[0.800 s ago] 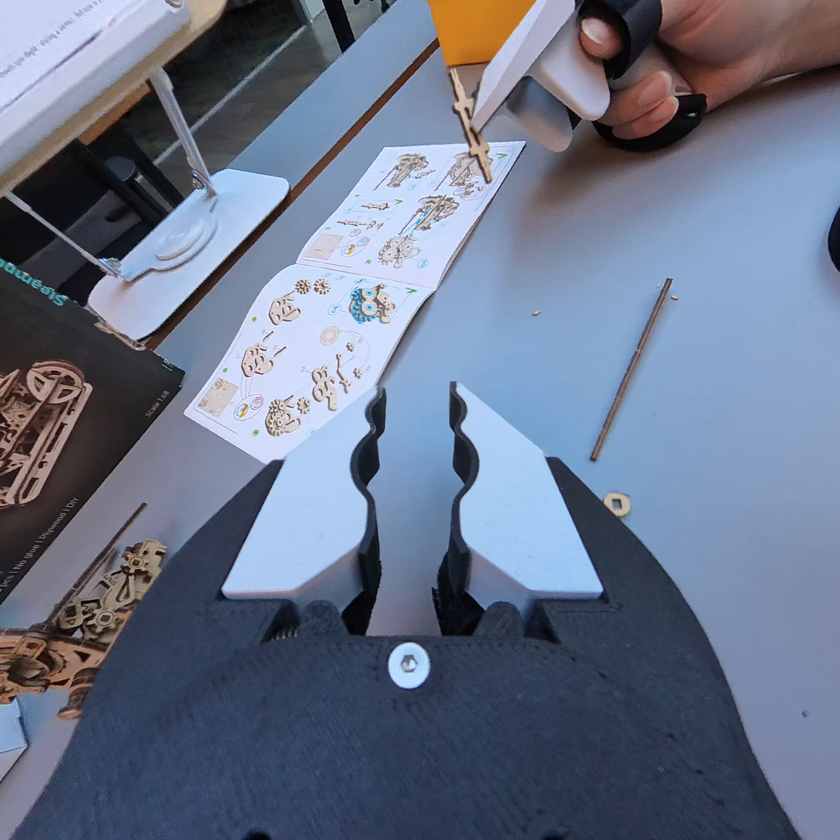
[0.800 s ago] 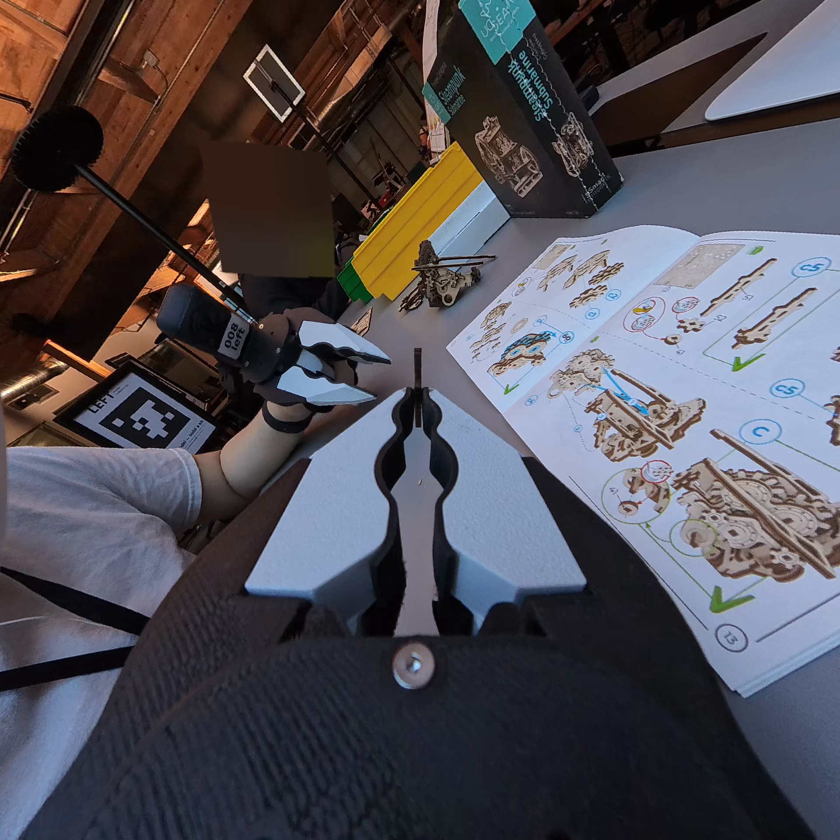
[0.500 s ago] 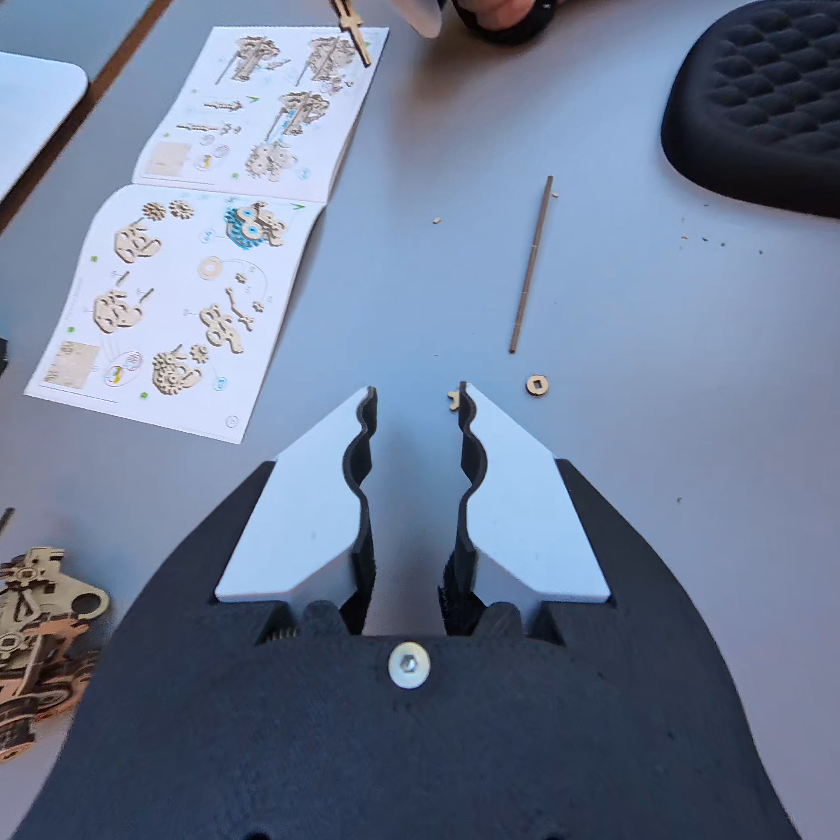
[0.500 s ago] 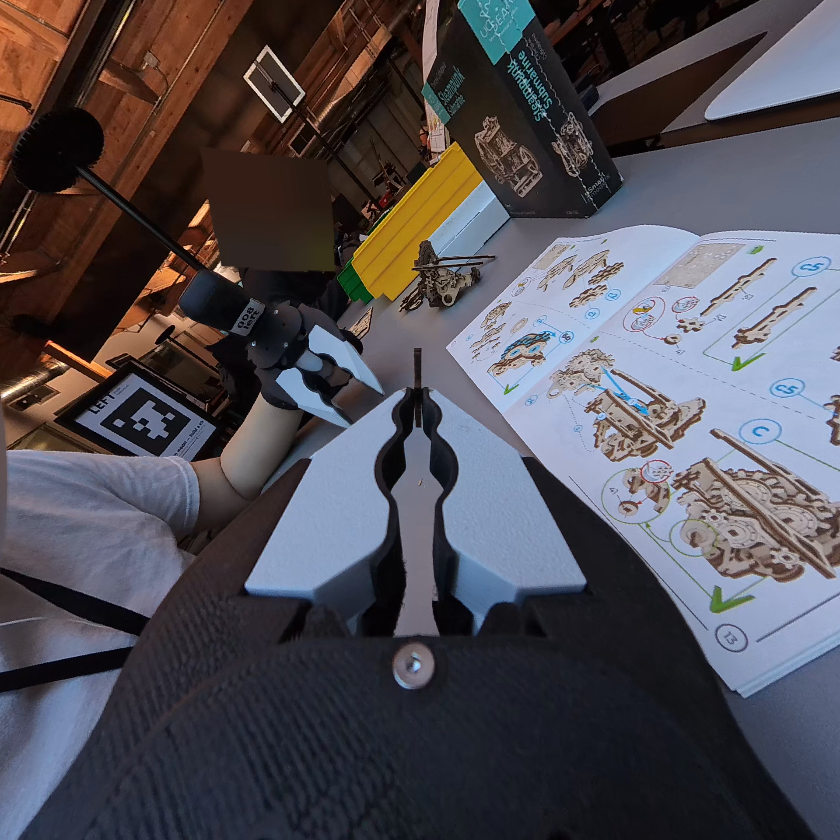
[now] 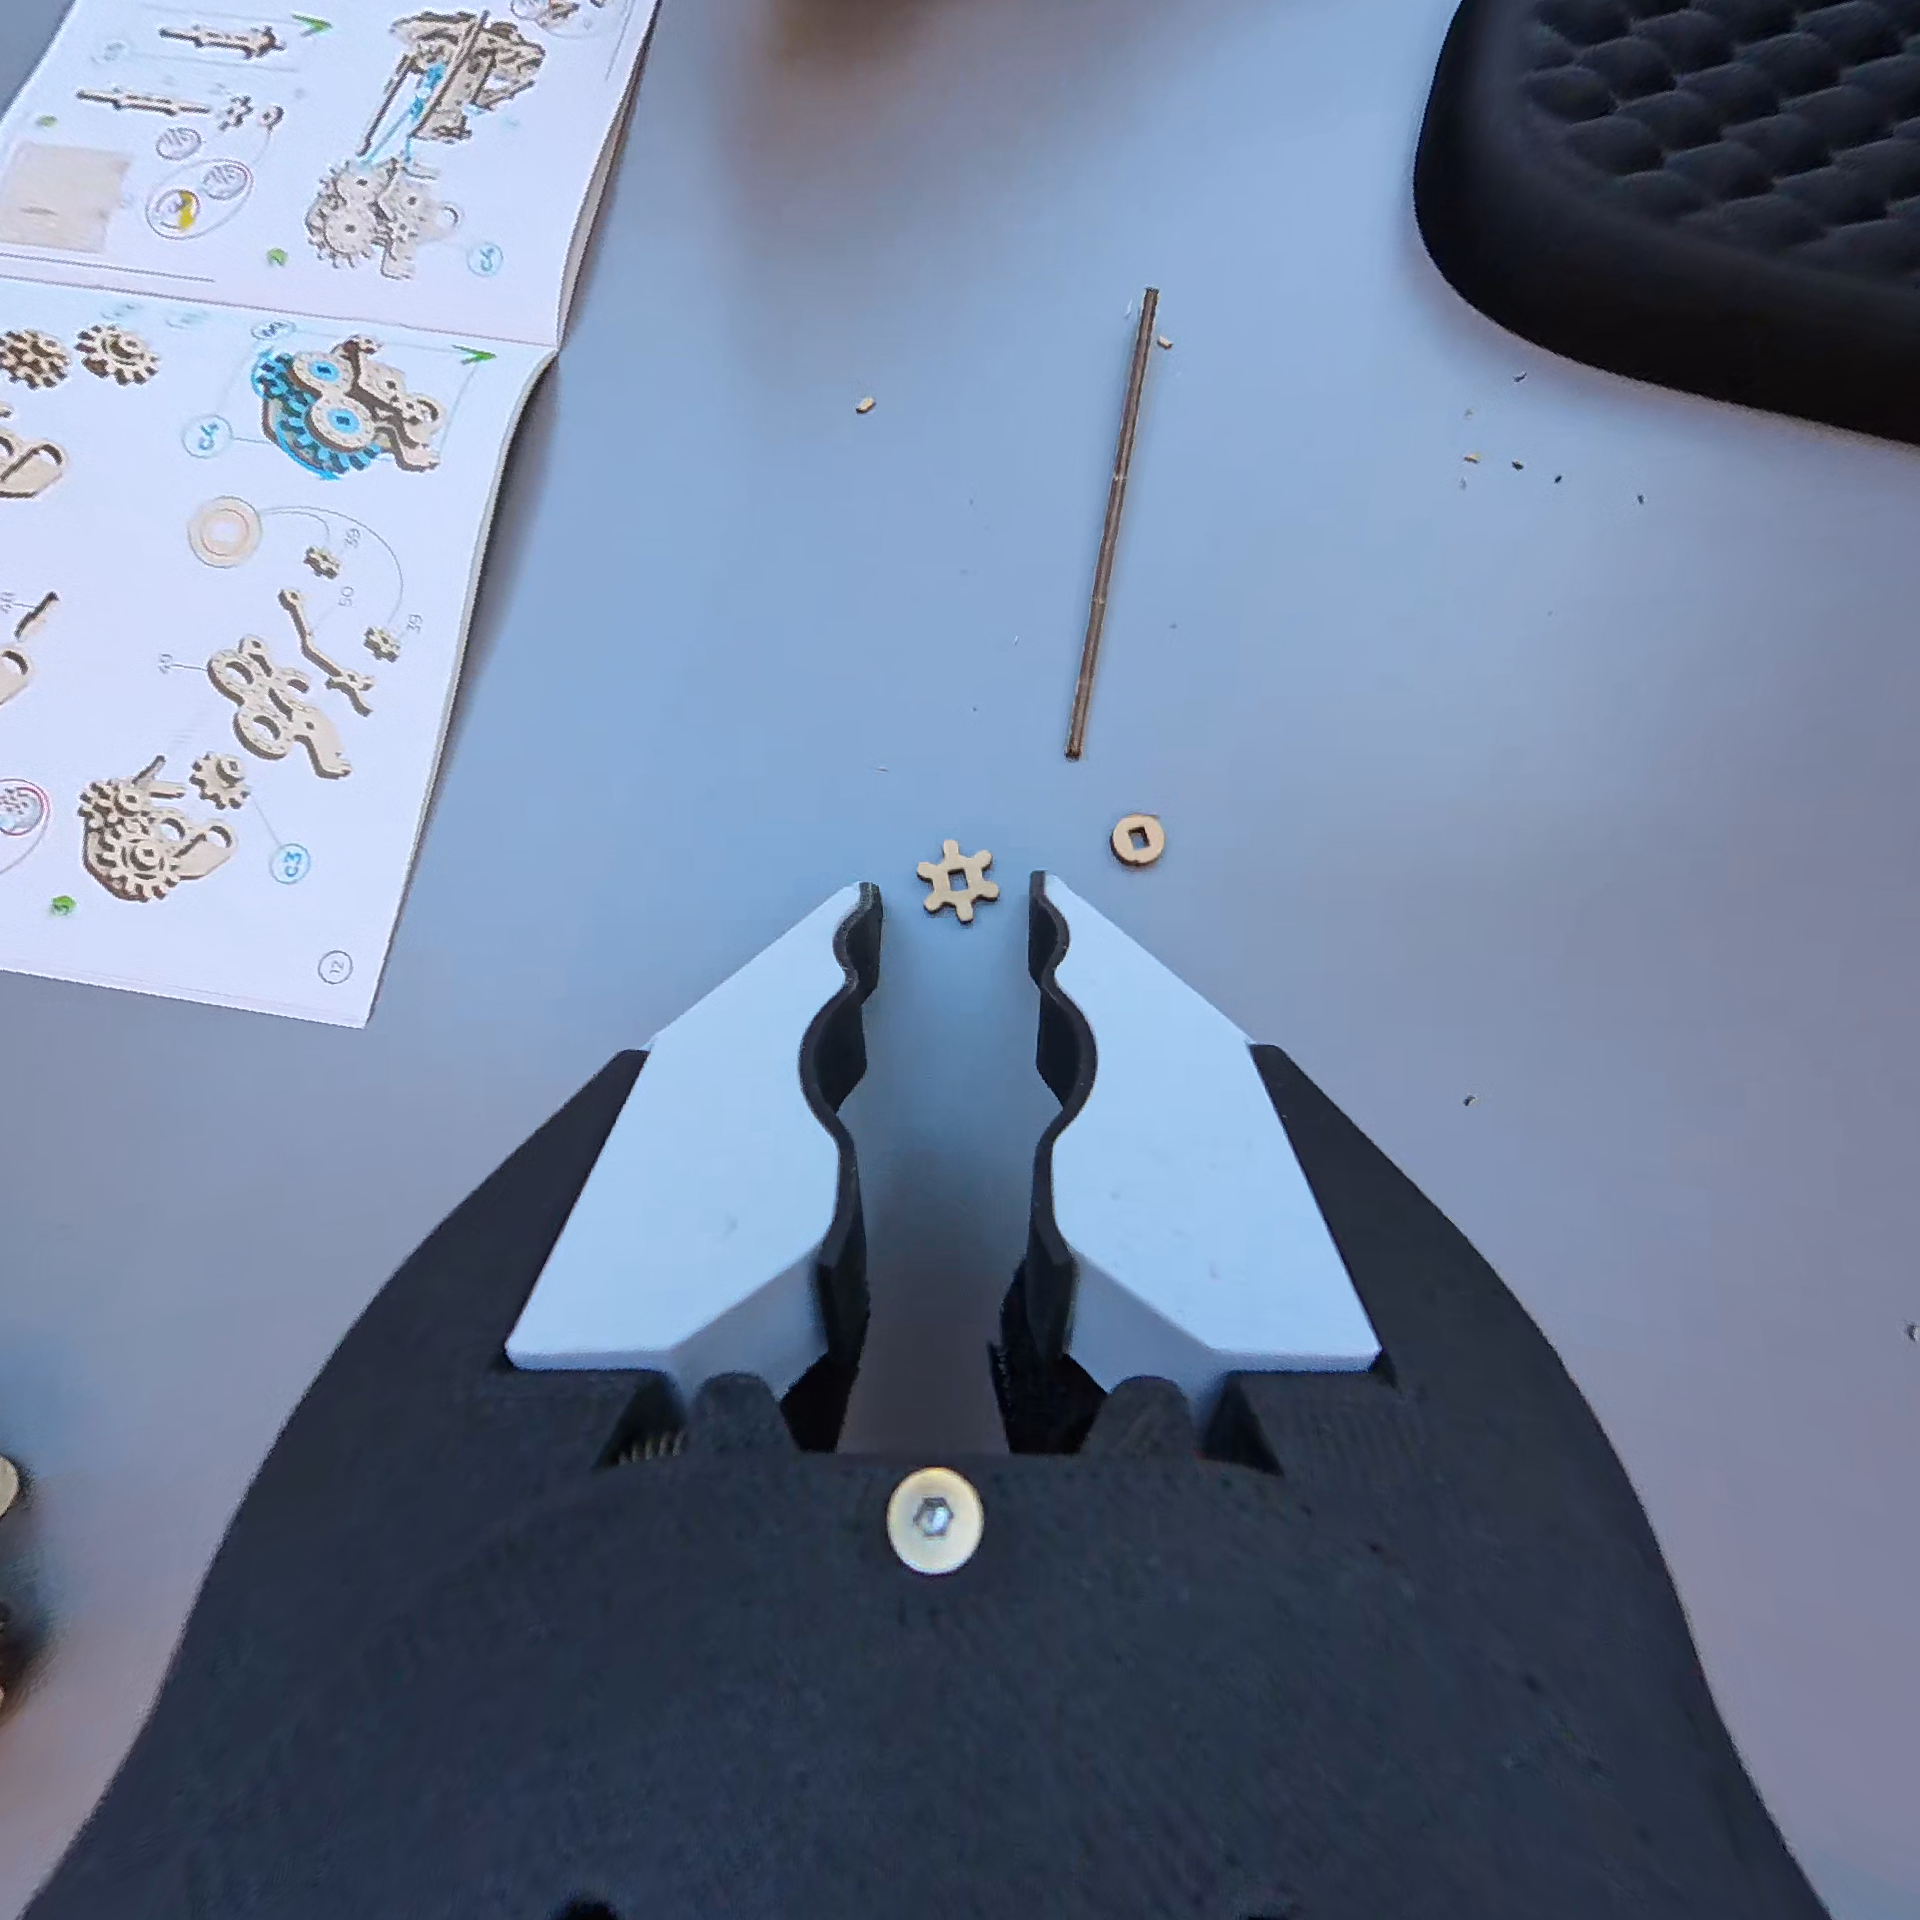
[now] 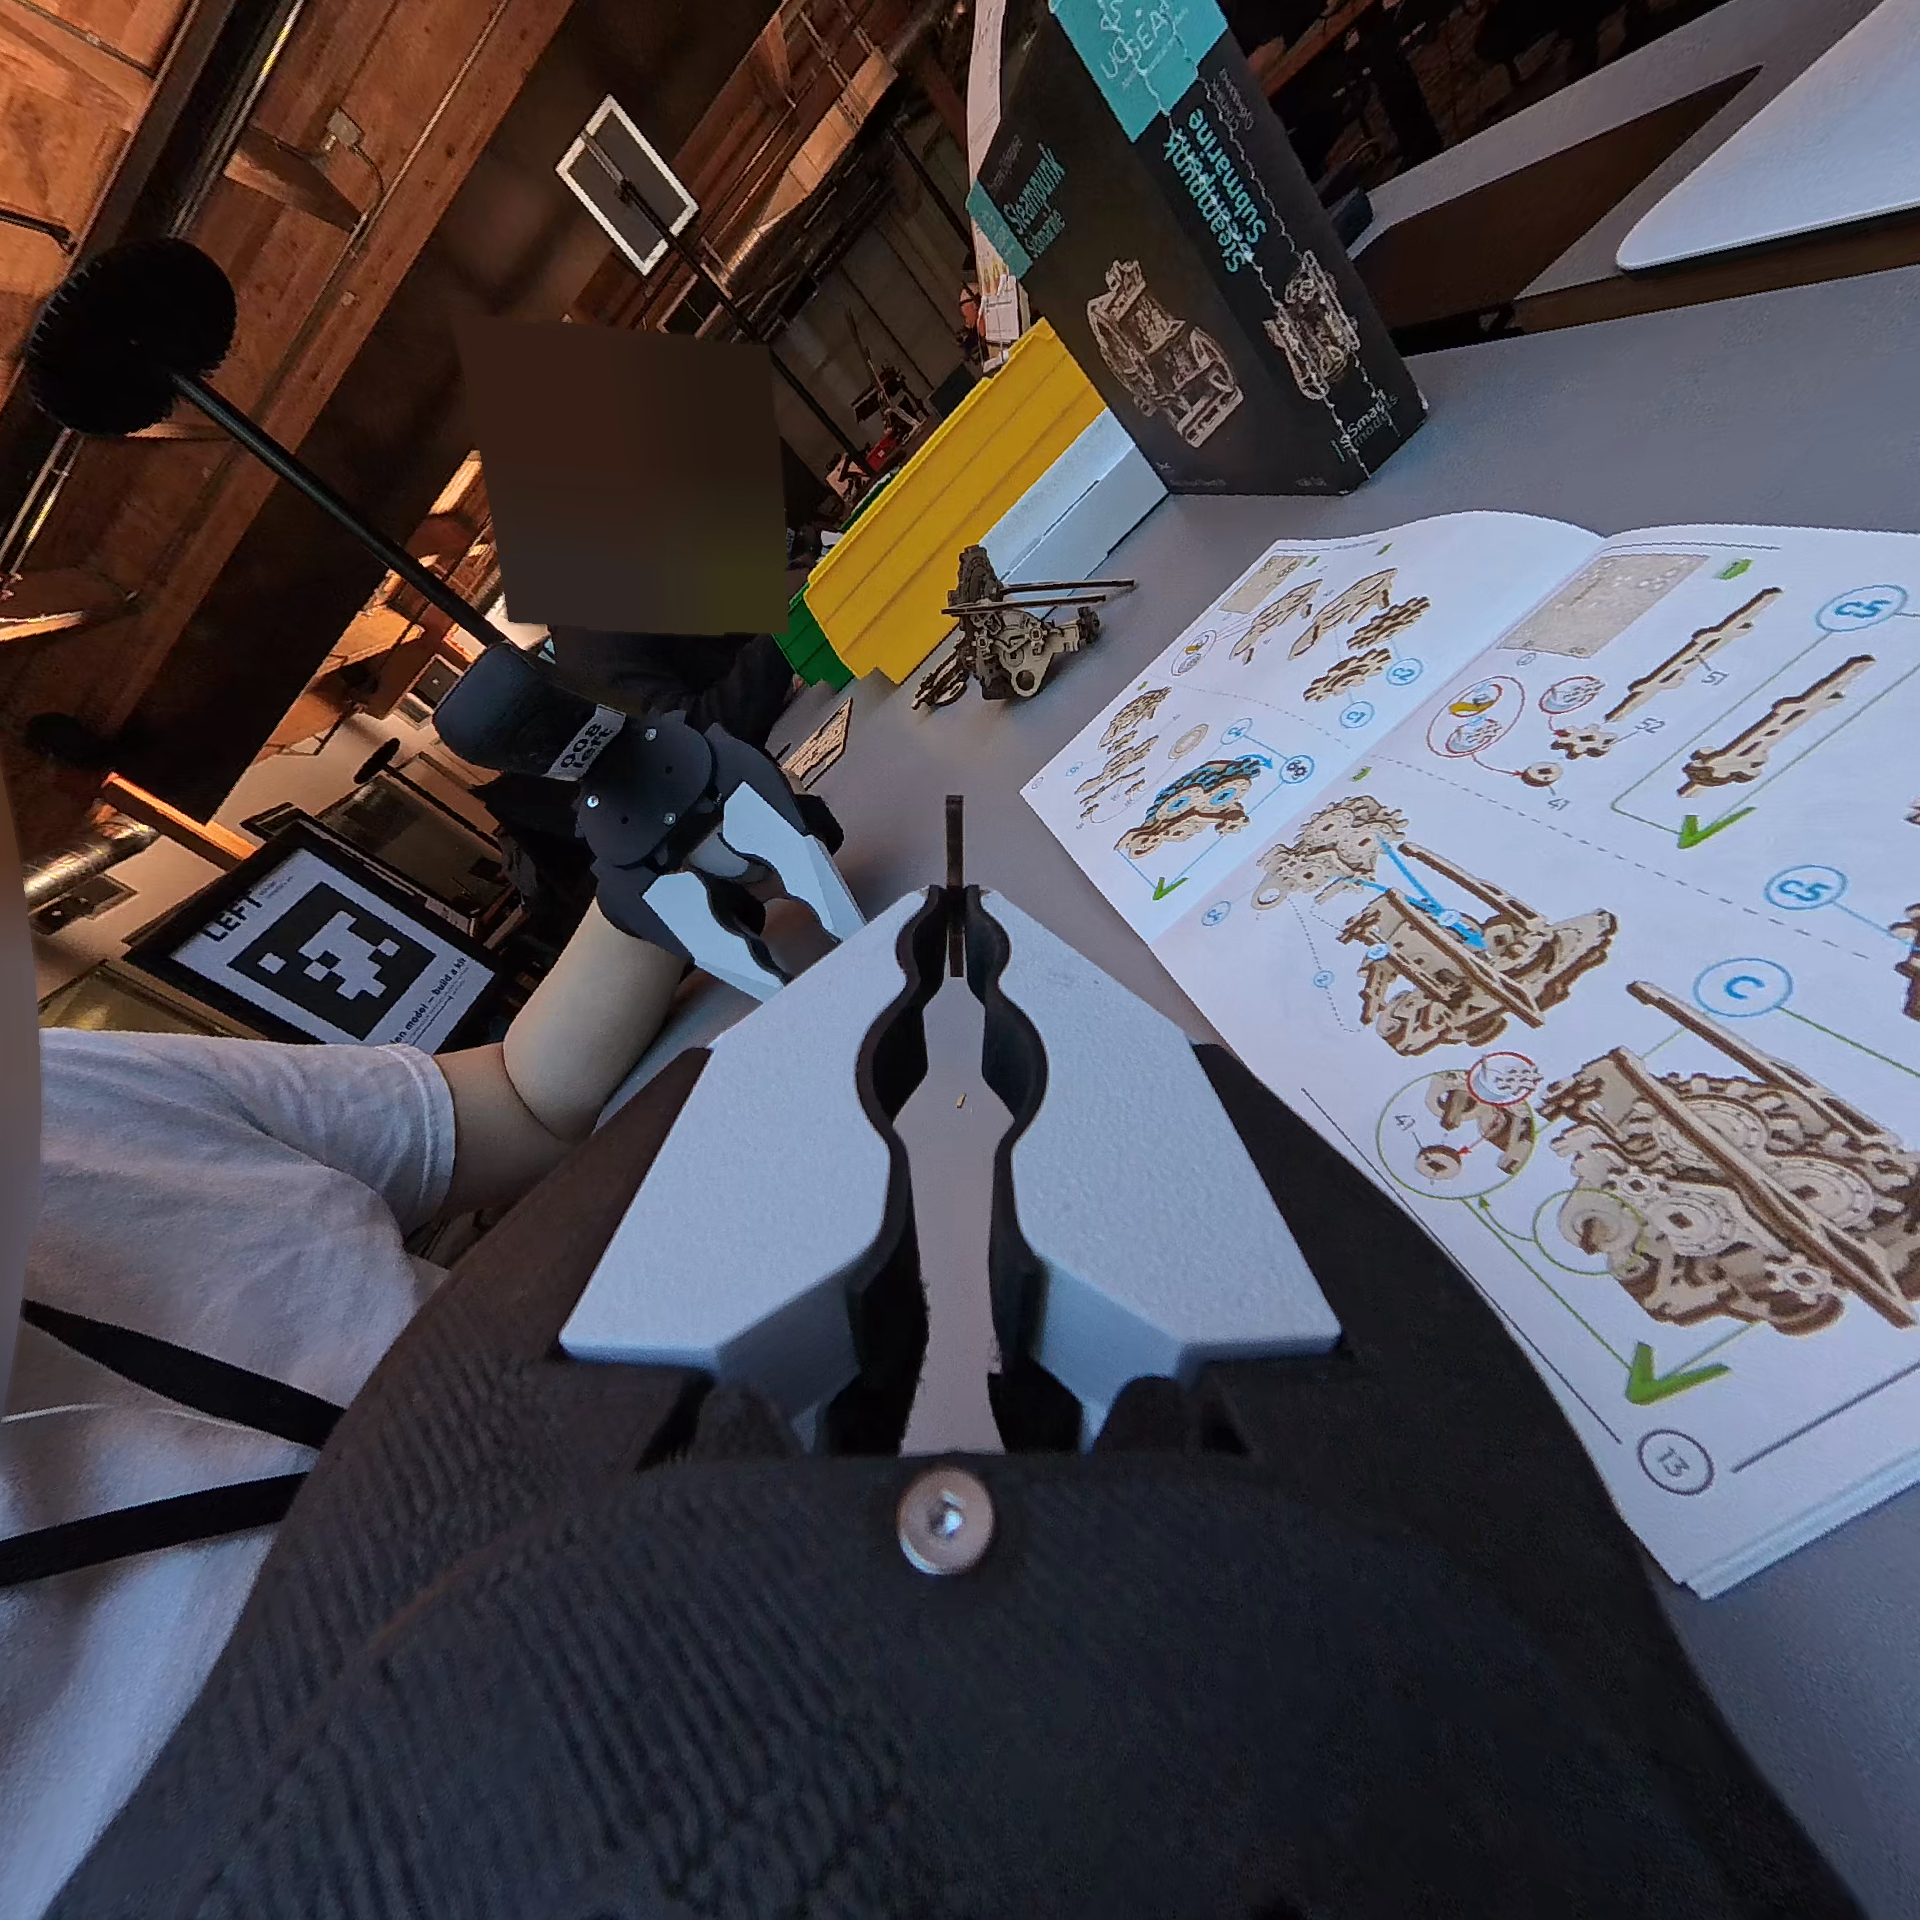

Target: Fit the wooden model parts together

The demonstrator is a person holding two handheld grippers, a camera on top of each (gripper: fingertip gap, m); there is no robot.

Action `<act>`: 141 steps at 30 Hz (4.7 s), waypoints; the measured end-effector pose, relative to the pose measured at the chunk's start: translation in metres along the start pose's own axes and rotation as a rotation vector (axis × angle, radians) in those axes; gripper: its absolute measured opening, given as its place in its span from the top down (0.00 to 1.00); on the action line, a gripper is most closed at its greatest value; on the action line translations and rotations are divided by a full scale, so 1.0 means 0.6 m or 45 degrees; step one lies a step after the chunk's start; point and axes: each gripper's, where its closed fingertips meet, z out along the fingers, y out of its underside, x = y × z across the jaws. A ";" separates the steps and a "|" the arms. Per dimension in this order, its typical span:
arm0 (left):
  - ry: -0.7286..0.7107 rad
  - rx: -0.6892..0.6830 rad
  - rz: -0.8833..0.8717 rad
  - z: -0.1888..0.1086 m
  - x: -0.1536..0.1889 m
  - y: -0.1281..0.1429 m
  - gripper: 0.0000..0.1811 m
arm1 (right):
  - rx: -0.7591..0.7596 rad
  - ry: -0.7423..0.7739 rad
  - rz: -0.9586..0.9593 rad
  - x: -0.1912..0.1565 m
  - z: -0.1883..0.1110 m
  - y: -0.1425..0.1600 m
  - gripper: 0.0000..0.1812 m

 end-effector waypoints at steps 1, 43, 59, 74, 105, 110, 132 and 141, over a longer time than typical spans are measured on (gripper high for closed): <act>-0.005 -0.001 -0.001 0.000 -0.001 0.000 0.86 | 0.000 0.000 0.000 0.000 0.000 0.000 1.00; 0.119 0.272 -0.022 0.015 0.064 -0.120 0.94 | -0.439 -0.173 -0.558 -0.175 0.100 0.117 1.00; 0.114 0.235 0.006 0.021 0.069 -0.115 0.94 | -0.591 -0.082 -0.699 -0.156 0.108 0.153 1.00; 0.152 0.247 -0.009 0.019 0.077 -0.119 0.94 | -0.651 -0.064 -0.676 -0.160 0.109 0.160 0.99; 0.251 0.154 -0.116 0.008 0.056 -0.071 0.82 | -0.530 -0.149 -0.479 -0.154 0.112 0.167 1.00; 0.328 0.033 0.014 0.012 0.089 -0.045 0.83 | -0.567 -0.098 -0.635 -0.152 0.122 0.187 1.00; 0.123 -0.112 0.190 0.038 0.093 -0.040 0.86 | -0.449 -0.131 -0.551 -0.136 0.105 0.155 1.00; 0.098 -0.105 0.214 0.039 0.087 -0.041 0.93 | -0.438 -0.150 -0.595 -0.142 0.101 0.156 1.00</act>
